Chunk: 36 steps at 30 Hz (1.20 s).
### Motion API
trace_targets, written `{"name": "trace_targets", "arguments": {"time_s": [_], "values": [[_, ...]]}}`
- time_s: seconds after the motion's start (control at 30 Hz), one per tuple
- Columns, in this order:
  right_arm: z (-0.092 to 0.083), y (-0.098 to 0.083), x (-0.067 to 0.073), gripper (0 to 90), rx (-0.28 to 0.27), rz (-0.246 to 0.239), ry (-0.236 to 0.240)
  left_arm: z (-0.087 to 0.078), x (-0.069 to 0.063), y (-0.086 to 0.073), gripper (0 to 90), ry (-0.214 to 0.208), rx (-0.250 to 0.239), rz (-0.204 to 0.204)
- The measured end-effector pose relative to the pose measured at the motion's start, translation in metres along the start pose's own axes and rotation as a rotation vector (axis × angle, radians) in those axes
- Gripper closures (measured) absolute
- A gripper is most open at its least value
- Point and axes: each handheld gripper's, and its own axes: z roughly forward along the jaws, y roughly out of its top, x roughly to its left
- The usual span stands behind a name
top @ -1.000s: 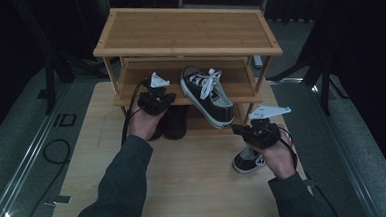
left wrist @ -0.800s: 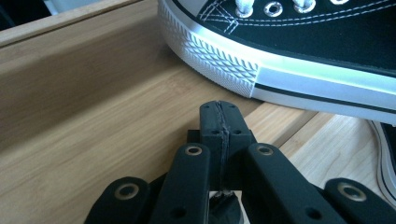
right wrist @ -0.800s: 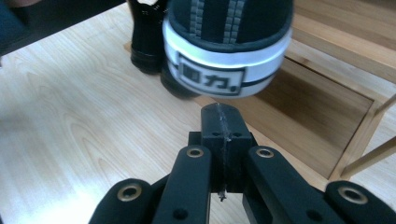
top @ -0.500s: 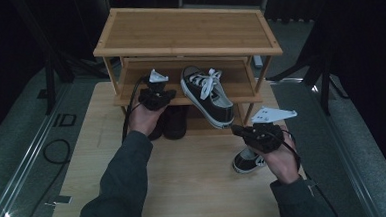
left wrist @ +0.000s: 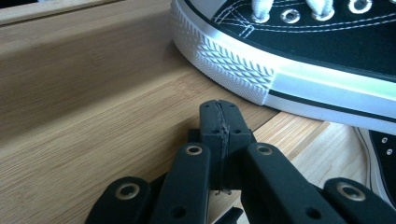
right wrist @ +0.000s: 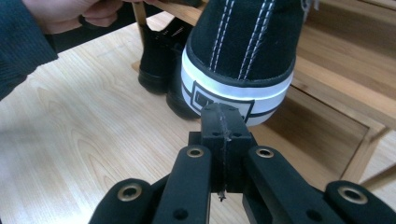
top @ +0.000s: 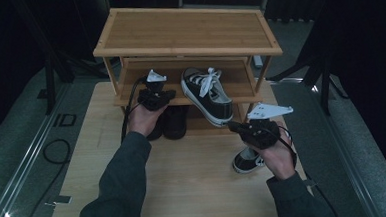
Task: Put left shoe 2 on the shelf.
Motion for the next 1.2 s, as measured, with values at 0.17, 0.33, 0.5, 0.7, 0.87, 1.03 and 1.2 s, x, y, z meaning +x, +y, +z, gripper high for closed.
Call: {"name": "trace_targets", "arguments": {"time_s": [0.17,0.33,0.5,0.7,0.87,1.03,1.2], "values": [[0.009,0.007,0.005,90.0,0.009,-0.030,0.017,0.000,0.000,-0.002,90.0,-0.004,-0.014,-0.008],[0.018,0.012,0.007,90.0,0.010,-0.039,0.044,0.000,0.001,-0.002,90.0,-0.007,-0.018,-0.014],[0.026,0.019,0.011,90.0,0.019,-0.061,0.054,0.000,0.001,-0.002,90.0,-0.007,-0.016,-0.014],[0.035,0.021,0.008,90.0,0.018,-0.062,0.039,0.000,0.002,-0.002,90.0,-0.011,-0.019,-0.017],[0.039,0.023,0.009,90.0,0.021,-0.062,0.024,0.001,0.002,-0.003,90.0,-0.013,-0.023,-0.022],[0.048,0.025,0.010,90.0,0.014,-0.057,0.011,0.001,0.002,-0.004,90.0,-0.014,-0.028,-0.022],[0.055,0.029,0.013,90.0,0.014,-0.062,0.021,0.001,0.003,-0.004,90.0,-0.017,-0.032,-0.027]]}}
